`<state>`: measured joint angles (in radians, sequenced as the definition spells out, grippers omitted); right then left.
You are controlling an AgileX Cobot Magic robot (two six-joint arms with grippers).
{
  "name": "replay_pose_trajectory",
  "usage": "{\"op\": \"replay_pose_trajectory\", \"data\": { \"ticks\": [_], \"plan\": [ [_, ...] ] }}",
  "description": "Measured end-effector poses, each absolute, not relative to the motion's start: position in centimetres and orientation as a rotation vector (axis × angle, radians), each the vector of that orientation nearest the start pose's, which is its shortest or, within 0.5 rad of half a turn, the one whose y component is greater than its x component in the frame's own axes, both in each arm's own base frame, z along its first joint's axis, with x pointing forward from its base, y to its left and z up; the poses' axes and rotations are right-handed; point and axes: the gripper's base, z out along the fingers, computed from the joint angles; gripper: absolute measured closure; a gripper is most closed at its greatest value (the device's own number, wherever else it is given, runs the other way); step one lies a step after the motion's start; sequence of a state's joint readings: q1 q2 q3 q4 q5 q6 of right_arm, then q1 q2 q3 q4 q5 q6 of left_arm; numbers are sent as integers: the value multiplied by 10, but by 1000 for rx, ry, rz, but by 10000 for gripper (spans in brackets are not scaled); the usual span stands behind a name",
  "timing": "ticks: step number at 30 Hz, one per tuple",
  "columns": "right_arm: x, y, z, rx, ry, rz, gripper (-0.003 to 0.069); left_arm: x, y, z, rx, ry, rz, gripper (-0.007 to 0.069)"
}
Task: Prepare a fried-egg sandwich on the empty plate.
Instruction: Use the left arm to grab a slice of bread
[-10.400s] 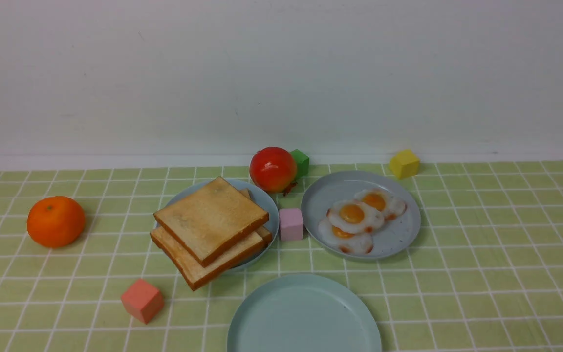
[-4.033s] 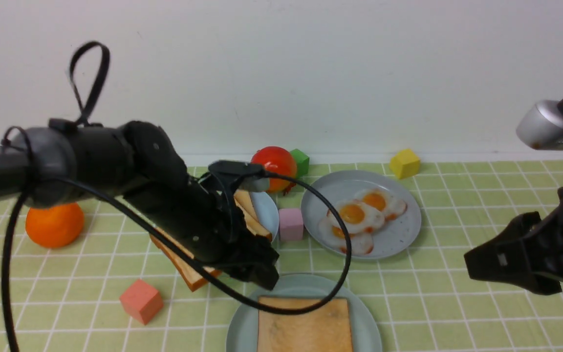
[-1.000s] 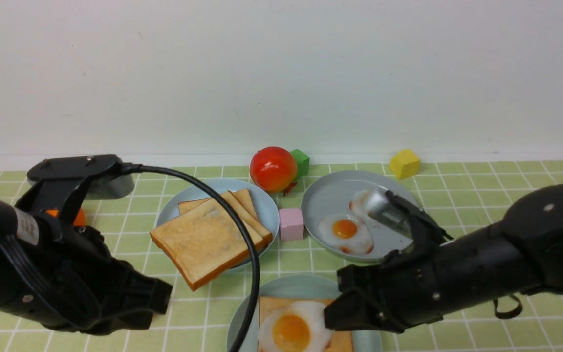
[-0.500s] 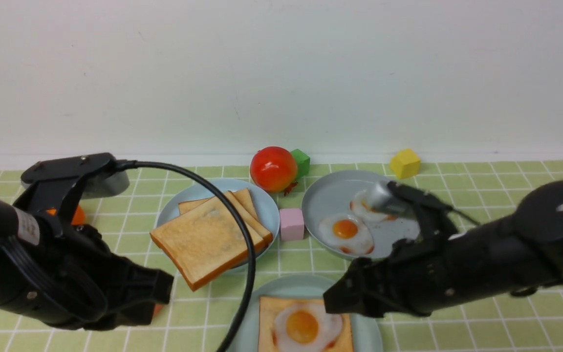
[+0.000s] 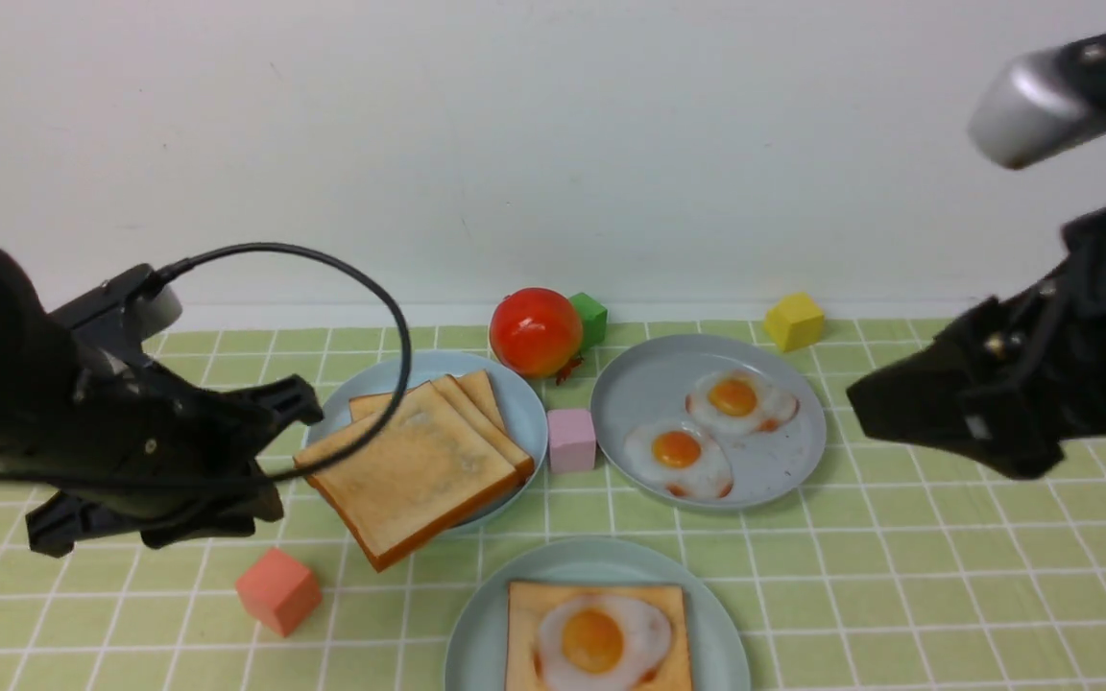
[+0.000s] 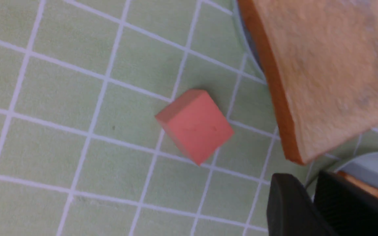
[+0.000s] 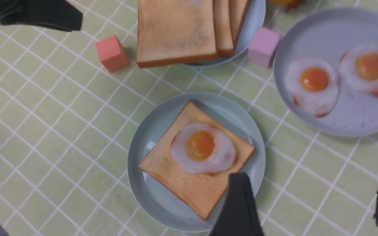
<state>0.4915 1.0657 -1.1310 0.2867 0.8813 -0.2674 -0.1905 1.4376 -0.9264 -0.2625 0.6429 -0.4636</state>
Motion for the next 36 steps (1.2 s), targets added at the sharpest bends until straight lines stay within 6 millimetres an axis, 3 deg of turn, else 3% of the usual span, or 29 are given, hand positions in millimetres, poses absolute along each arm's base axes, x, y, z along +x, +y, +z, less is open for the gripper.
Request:
{"op": "replay_pose_trajectory", "data": {
  "ticks": [3, 5, 9, 11, 15, 16, 17, 20, 22, 31, 33, 36],
  "plan": [
    [161, 117, 390, -832, 2095, 451, 127, 290, -58, 236, -636, 2646, -550, 402],
    [152, 120, 381, -896, 2061, 454, 127, 302, -53, 225, -651, 2651, -630, 305],
    [148, 124, 371, -957, 2062, 464, 129, 315, -54, 211, -671, 2628, -705, 189],
    [146, 127, 369, -980, 2055, 490, 174, 323, -57, 199, -717, 2615, -760, 122],
    [143, 131, 370, -1019, 2015, 544, 410, 332, -61, 175, -798, 2620, -831, 85],
    [142, 132, 371, -1029, 2003, 563, 549, 335, -62, 167, -827, 2618, -855, 85],
    [142, 132, 371, -1030, 2001, 569, 589, 337, -63, 165, -834, 2616, -866, 86],
    [142, 133, 372, -1034, 1994, 585, 666, 340, -65, 156, -845, 2611, -891, 104],
    [141, 133, 372, -1033, 1994, 588, 669, 341, -65, 154, -839, 2609, -898, 120],
    [141, 133, 371, -1038, 1999, 590, 669, 342, -66, 156, -764, 2603, -898, 395],
    [141, 133, 371, -1039, 2000, 590, 669, 340, -65, 163, -720, 2605, -899, 508],
    [141, 133, 371, -1042, 2003, 591, 669, 332, -66, 180, -622, 2610, -898, 547]
  ]
}}
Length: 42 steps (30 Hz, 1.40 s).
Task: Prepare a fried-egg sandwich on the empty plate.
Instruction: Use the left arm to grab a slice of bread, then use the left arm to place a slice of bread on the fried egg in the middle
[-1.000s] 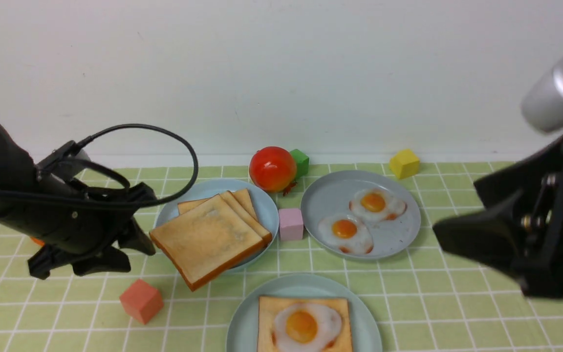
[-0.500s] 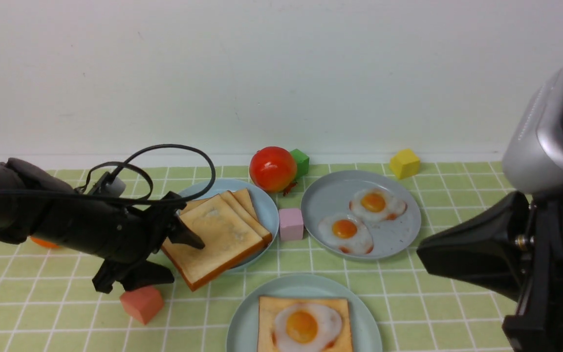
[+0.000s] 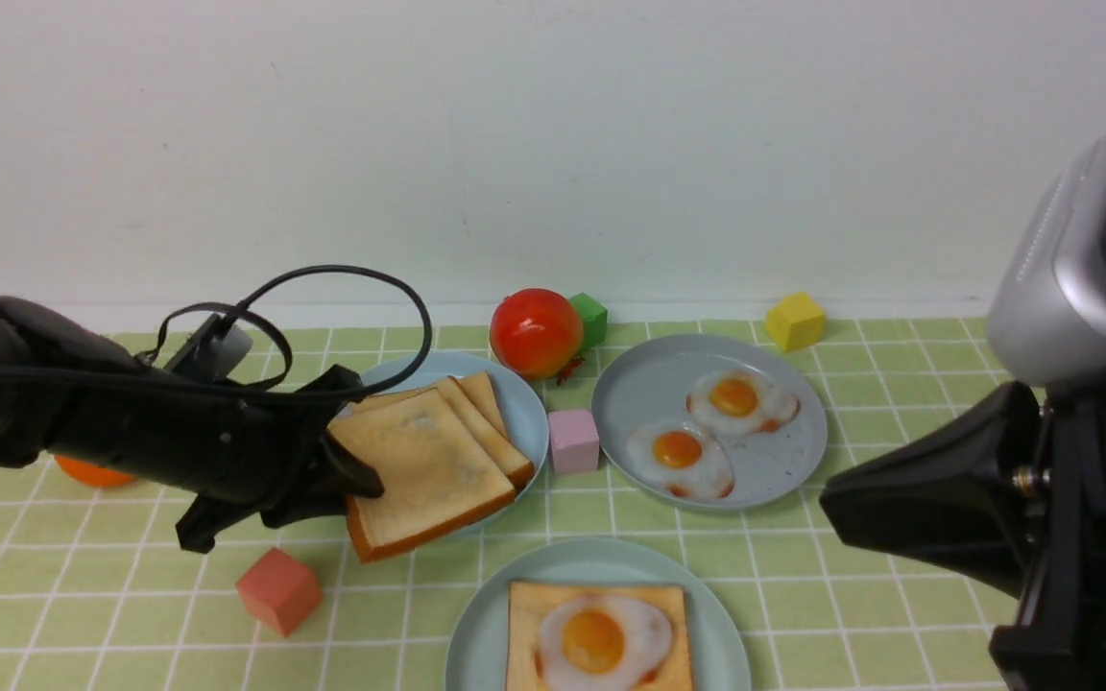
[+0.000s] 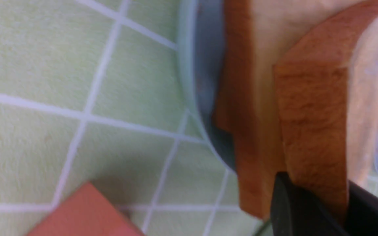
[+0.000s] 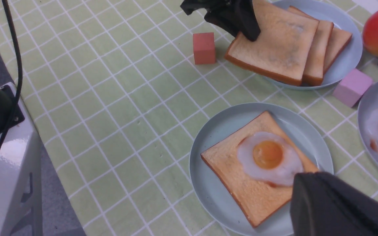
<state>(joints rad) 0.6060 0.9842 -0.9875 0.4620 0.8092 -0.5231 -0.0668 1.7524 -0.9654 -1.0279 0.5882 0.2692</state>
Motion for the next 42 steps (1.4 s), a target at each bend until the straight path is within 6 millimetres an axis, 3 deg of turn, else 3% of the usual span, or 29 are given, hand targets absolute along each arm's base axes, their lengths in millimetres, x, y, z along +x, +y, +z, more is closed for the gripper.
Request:
{"op": "replay_pose_trajectory", "data": {
  "ticks": [8, 15, 21, 24, 30, 38, 42],
  "plan": [
    [140, 134, 371, -1036, 2006, 612, 665, 295, -73, 212, -427, 2599, -926, 546],
    [139, 135, 372, -1026, 2006, 635, 660, 261, -141, 208, -29, 2627, -1013, 546],
    [139, 135, 372, -1025, 2006, 638, 655, 259, -171, 182, -79, 2683, -1000, 546],
    [139, 135, 372, -1029, 2009, 639, 651, 261, -173, 169, -157, 2726, -974, 546],
    [139, 133, 370, -1053, 2018, 605, 645, 260, -170, 165, -176, 2761, -931, 529],
    [143, 123, 366, -895, 2147, 514, 637, 258, -167, 162, -143, 2799, -868, 264],
    [139, 111, 370, -768, 2192, 459, 632, 257, -165, 164, -128, 2823, -840, 167]
  ]
}}
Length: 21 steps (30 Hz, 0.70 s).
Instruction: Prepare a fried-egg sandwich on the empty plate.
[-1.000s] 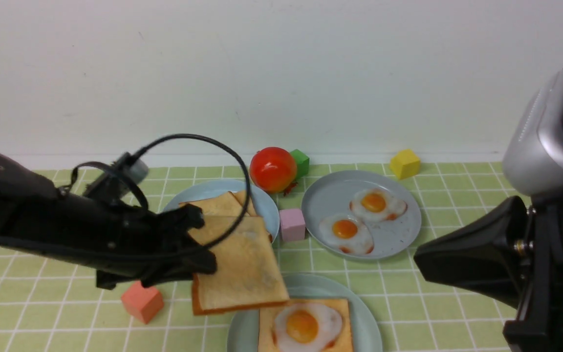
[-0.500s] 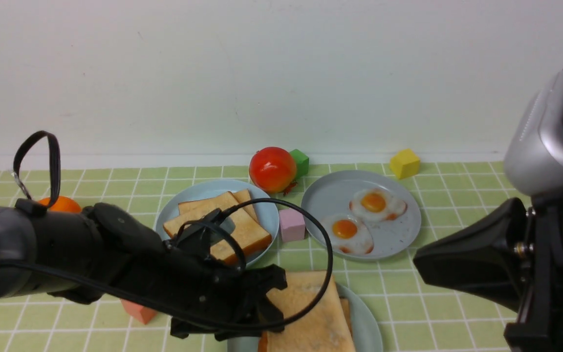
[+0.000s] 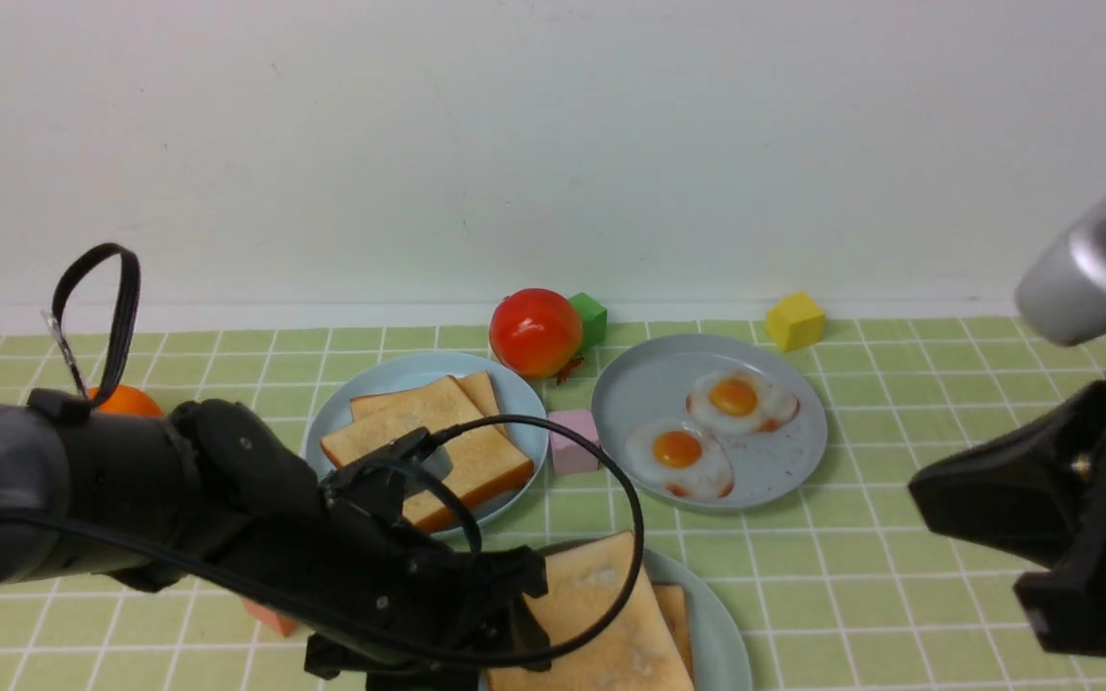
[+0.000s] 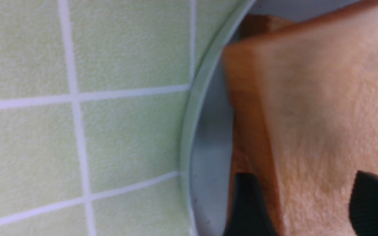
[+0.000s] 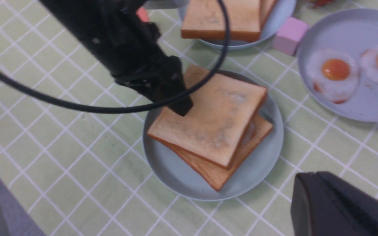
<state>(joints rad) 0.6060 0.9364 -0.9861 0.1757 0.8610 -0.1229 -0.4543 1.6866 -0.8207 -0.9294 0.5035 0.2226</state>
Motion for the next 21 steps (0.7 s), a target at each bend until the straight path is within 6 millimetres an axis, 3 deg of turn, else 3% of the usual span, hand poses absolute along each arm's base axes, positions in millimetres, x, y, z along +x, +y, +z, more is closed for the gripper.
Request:
{"op": "replay_pose_trajectory", "data": {
  "ticks": [4, 10, 13, 16, 17, 19, 20, 21],
  "plan": [
    [125, 92, 371, -598, 2183, 432, 631, 255, -154, 177, -110, 2838, -816, 125],
    [90, 58, 343, -462, 2022, 418, 631, 240, -130, 220, -115, 2780, -722, 120],
    [71, 44, 313, -423, 1893, 452, 631, 216, -114, 261, -149, 2694, -672, 119],
    [58, 36, 296, -387, 1827, 504, 631, 184, -98, 288, -167, 2625, -676, 139],
    [57, 36, 293, -384, 1829, 507, 631, 181, -97, 290, -164, 2620, -679, 139],
    [48, 30, 285, -367, 1791, 527, 631, 150, -85, 305, -157, 2557, -710, 204],
    [47, 29, 284, -366, 1787, 528, 631, 147, -84, 306, -154, 2553, -712, 211],
    [44, 27, 282, -361, 1766, 535, 633, 126, -76, 313, -139, 2508, -738, 279]
  ]
}}
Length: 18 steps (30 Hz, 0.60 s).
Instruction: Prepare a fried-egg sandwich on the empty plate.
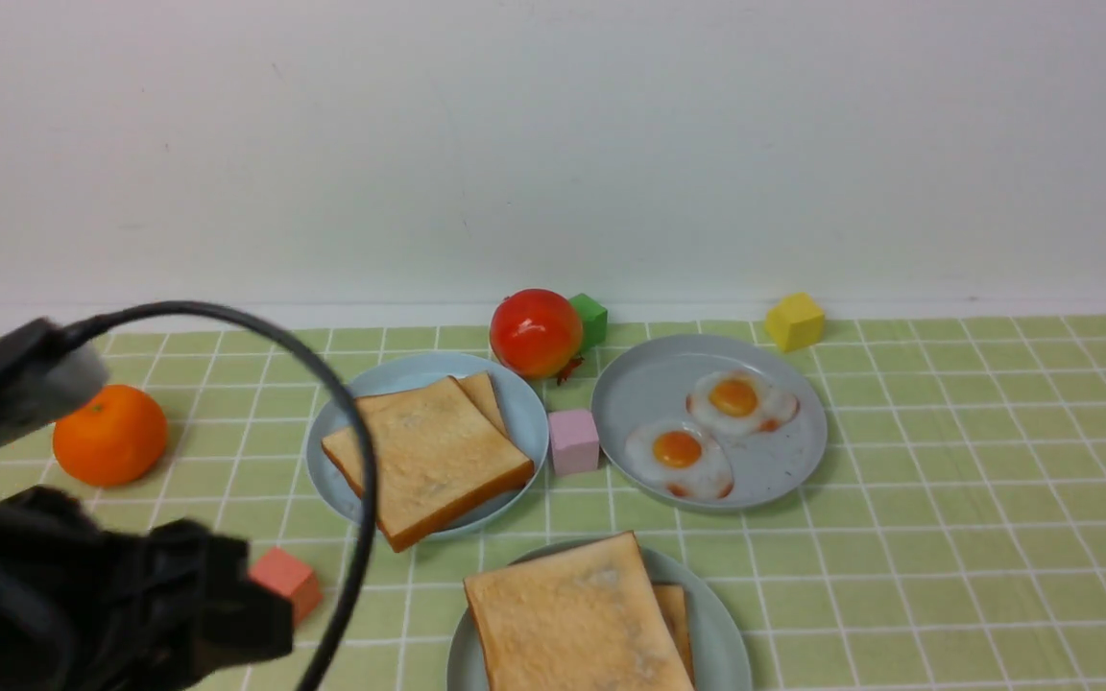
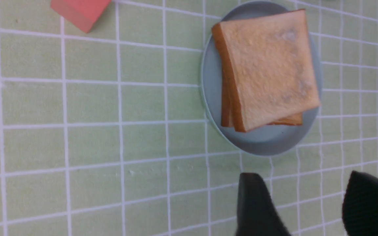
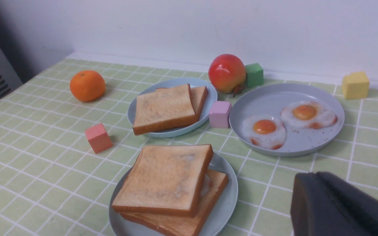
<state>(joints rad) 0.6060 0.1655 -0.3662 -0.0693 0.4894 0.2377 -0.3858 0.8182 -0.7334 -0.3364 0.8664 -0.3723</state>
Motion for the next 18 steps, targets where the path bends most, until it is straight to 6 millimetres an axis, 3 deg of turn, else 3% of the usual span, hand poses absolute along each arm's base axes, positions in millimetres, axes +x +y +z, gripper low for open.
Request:
{"op": "replay_pose_trajectory", "data": {
  "ticks": [1, 2, 6, 11, 18],
  "plan": [
    [43, 26, 281, -359, 1759, 536, 636, 119, -73, 314, -134, 2494, -747, 310],
    [41, 24, 281, -356, 1744, 540, 649, 104, -68, 316, -121, 2466, -763, 391],
    [40, 23, 283, -358, 1719, 531, 669, 74, -57, 321, -82, 2416, -788, 619],
    [40, 23, 283, -360, 1717, 523, 669, 59, -51, 326, -61, 2347, -805, 638],
    [40, 23, 283, -361, 1717, 521, 669, 57, -50, 327, -57, 2341, -801, 638]
  ]
}}
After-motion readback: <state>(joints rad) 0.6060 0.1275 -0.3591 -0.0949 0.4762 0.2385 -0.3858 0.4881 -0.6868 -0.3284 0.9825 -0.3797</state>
